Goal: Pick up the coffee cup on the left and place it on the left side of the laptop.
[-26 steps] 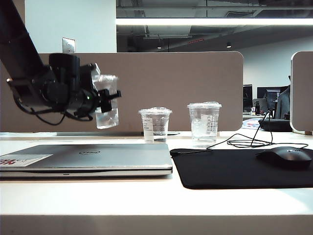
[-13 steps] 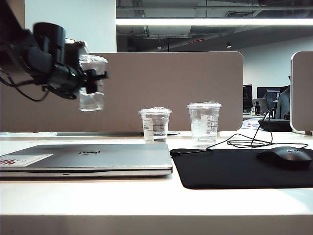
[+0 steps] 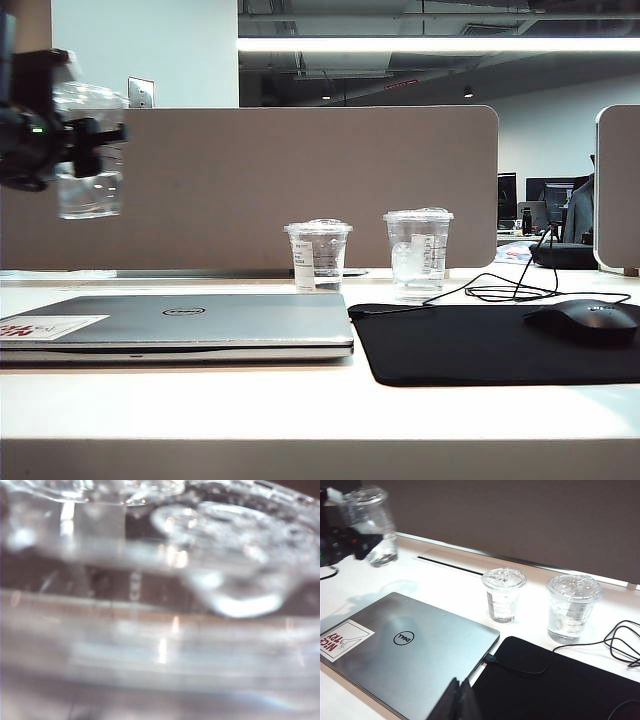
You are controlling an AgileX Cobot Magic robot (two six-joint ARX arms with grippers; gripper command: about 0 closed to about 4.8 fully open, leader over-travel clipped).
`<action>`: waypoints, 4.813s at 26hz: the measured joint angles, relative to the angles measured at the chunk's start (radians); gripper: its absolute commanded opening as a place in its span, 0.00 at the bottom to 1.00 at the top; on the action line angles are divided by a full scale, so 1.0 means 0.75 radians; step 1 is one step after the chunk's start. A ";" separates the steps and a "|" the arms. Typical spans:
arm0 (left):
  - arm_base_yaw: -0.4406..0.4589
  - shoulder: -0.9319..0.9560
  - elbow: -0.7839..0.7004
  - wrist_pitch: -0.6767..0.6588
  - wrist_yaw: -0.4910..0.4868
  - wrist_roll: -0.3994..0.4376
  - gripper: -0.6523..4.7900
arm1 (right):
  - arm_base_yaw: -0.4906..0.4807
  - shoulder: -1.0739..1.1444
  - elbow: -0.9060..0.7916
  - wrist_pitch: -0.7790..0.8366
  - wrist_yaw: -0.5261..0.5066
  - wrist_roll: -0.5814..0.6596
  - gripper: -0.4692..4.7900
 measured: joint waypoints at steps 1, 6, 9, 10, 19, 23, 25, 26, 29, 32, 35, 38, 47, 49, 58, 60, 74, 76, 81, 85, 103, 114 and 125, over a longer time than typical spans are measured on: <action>0.026 -0.035 -0.066 0.011 -0.001 0.000 0.38 | 0.000 0.001 0.000 -0.001 0.000 0.000 0.08; 0.094 -0.124 -0.299 0.077 -0.006 -0.064 0.38 | 0.000 0.001 0.000 -0.001 0.000 0.000 0.08; 0.094 -0.126 -0.383 0.111 -0.007 -0.079 0.38 | 0.000 0.001 0.000 -0.001 0.000 0.000 0.08; 0.094 -0.126 -0.410 0.120 -0.006 -0.080 0.38 | 0.000 0.001 0.000 -0.001 -0.001 0.000 0.08; 0.108 -0.126 -0.596 0.279 -0.142 -0.080 0.38 | 0.000 0.000 0.000 -0.001 0.000 0.000 0.08; 0.129 -0.124 -0.596 0.291 -0.160 -0.079 0.38 | 0.000 0.001 0.000 -0.002 0.000 0.000 0.08; 0.156 -0.095 -0.595 0.314 -0.159 -0.077 0.38 | 0.000 0.001 0.000 -0.005 0.000 0.000 0.08; 0.173 -0.073 -0.595 0.316 -0.161 -0.077 0.38 | 0.000 0.001 0.000 -0.008 0.000 0.000 0.08; 0.184 -0.023 -0.595 0.358 -0.161 -0.075 0.38 | 0.000 0.001 0.000 -0.012 0.000 0.000 0.08; 0.181 0.016 -0.592 0.407 -0.123 -0.075 0.38 | 0.000 0.001 0.000 -0.012 0.000 0.000 0.08; 0.177 0.058 -0.586 0.427 -0.100 -0.075 0.38 | 0.000 0.001 0.000 -0.012 0.000 0.000 0.08; 0.178 0.093 -0.584 0.443 -0.100 -0.075 0.39 | 0.000 0.001 0.000 -0.012 0.000 0.000 0.08; 0.179 0.115 -0.581 0.493 -0.025 -0.058 0.86 | 0.000 0.001 0.000 -0.012 0.000 0.000 0.08; 0.176 0.115 -0.581 0.493 0.007 -0.040 0.86 | 0.000 0.001 0.000 -0.012 0.000 0.000 0.08; 0.177 -0.091 -0.675 0.368 0.010 0.053 0.86 | 0.000 0.001 0.000 -0.012 0.000 0.000 0.08; 0.177 -0.160 -0.681 0.247 0.010 0.066 0.86 | 0.000 0.001 0.000 -0.012 0.000 0.000 0.08; 0.177 -0.808 -0.681 -0.643 0.010 0.130 0.83 | 0.000 0.000 0.000 -0.024 -0.130 0.000 0.09; 0.177 -0.933 -0.681 -0.775 0.010 0.130 0.67 | 0.000 0.000 0.000 -0.026 -0.130 0.000 0.09; 0.177 -1.180 -0.680 -0.998 0.010 0.131 0.36 | 0.000 -0.001 0.000 -0.027 -0.131 0.000 0.09; 0.177 -1.362 -0.677 -1.113 0.010 0.131 0.11 | 0.000 -0.002 0.000 -0.027 -0.186 0.000 0.09; 0.176 -1.916 -0.670 -1.491 0.192 0.055 0.11 | 0.000 -0.001 0.000 -0.032 -0.207 0.000 0.09; 0.167 -2.102 -0.689 -1.492 0.165 0.043 0.11 | 0.000 -0.001 0.000 -0.032 -0.207 0.000 0.09; -0.092 -2.150 -0.863 -1.174 -0.050 0.044 0.11 | 0.000 -0.001 0.000 -0.033 -0.207 0.000 0.09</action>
